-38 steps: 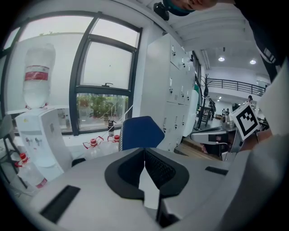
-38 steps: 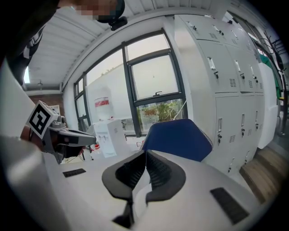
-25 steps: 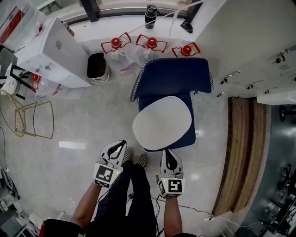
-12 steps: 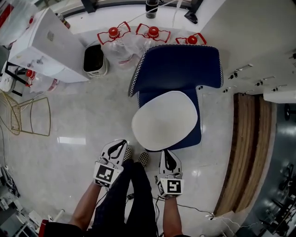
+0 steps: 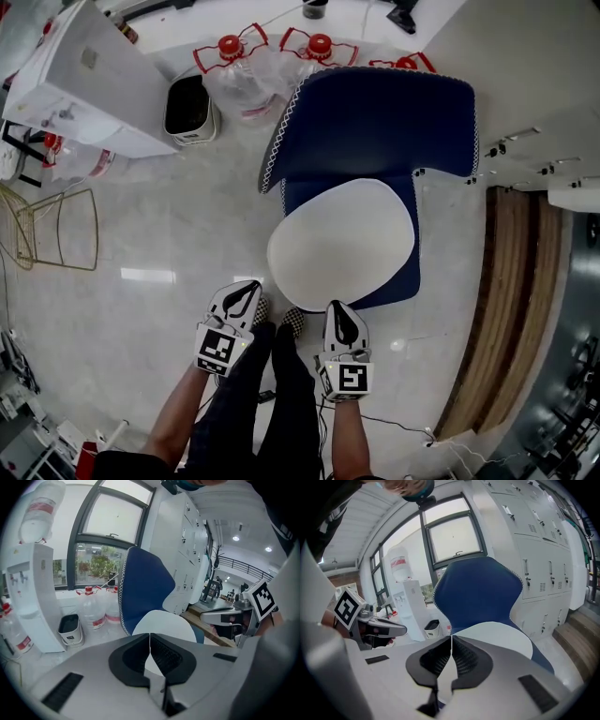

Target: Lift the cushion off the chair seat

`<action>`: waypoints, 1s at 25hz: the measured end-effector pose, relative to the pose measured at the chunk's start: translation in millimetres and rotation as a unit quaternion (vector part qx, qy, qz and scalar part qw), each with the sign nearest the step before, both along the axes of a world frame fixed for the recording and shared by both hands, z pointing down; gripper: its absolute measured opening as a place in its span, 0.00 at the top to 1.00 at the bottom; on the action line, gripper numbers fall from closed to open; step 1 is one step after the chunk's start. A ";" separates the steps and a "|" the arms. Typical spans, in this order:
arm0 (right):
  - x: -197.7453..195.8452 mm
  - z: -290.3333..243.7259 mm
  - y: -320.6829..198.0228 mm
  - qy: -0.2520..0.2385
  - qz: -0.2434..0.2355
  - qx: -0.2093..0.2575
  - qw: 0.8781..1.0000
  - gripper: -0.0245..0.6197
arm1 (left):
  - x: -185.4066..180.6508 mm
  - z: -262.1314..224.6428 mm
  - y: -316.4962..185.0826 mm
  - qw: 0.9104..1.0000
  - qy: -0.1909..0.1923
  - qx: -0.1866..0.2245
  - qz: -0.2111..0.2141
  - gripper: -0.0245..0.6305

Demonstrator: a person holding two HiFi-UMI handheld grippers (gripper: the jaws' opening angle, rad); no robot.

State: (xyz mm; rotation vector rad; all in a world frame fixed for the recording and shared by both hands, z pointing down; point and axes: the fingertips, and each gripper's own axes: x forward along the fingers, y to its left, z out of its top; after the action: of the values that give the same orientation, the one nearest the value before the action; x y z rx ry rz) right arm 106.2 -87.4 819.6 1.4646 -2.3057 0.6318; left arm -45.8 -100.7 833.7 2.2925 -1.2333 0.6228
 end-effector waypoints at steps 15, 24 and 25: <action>2.8 53.0 -22.1 0.007 -0.004 -0.014 1.000 0.92 | 0.0 84.5 -18.7 0.995 0.049 -0.078 -0.033 0.93; 6.6 66.6 -34.9 0.007 0.006 -0.017 1.000 0.92 | 5.2 126.4 -24.9 0.986 0.076 -0.142 -0.045 0.68; 6.7 68.6 -35.8 0.007 0.007 -0.017 1.000 0.92 | 5.5 131.6 -25.4 0.985 0.075 -0.149 -0.047 0.66</action>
State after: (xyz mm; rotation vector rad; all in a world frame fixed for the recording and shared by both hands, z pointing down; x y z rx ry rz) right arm 112.9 -123.2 888.3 1.4654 -2.2655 0.6591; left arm -40.3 -126.1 965.4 1.9843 -1.0898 0.5475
